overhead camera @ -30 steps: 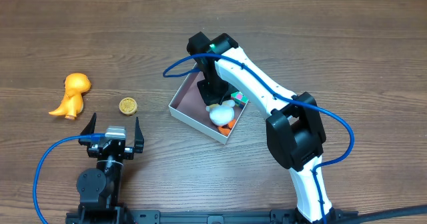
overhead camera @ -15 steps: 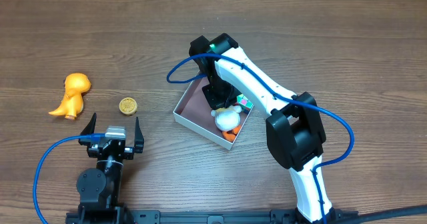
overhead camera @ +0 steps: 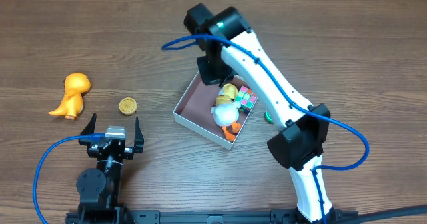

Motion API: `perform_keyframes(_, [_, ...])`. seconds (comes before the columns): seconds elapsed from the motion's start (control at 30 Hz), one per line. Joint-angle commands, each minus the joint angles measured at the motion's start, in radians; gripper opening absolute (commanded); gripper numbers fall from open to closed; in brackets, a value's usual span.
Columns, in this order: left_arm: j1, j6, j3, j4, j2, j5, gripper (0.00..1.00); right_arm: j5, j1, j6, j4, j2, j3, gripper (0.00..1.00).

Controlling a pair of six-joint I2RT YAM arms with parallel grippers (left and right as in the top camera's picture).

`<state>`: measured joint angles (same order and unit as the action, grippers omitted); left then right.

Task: Pack container
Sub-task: 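Open the right gripper and lift it up and away from the box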

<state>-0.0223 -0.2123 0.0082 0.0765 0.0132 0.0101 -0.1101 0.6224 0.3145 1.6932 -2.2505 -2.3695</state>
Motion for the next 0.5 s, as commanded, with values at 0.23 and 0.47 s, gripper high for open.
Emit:
perform_keyframes(0.23, [-0.01, 0.01, -0.004, 0.0, -0.001, -0.01, 1.0, -0.024, -0.19, 0.244, 0.001, 0.035, -0.023, 0.57])
perform_keyframes(0.47, [-0.01, 0.01, -0.004, 0.0, -0.001, -0.01, 1.0, 0.03, -0.323, 0.263, 0.001, 0.035, -0.019, 1.0])
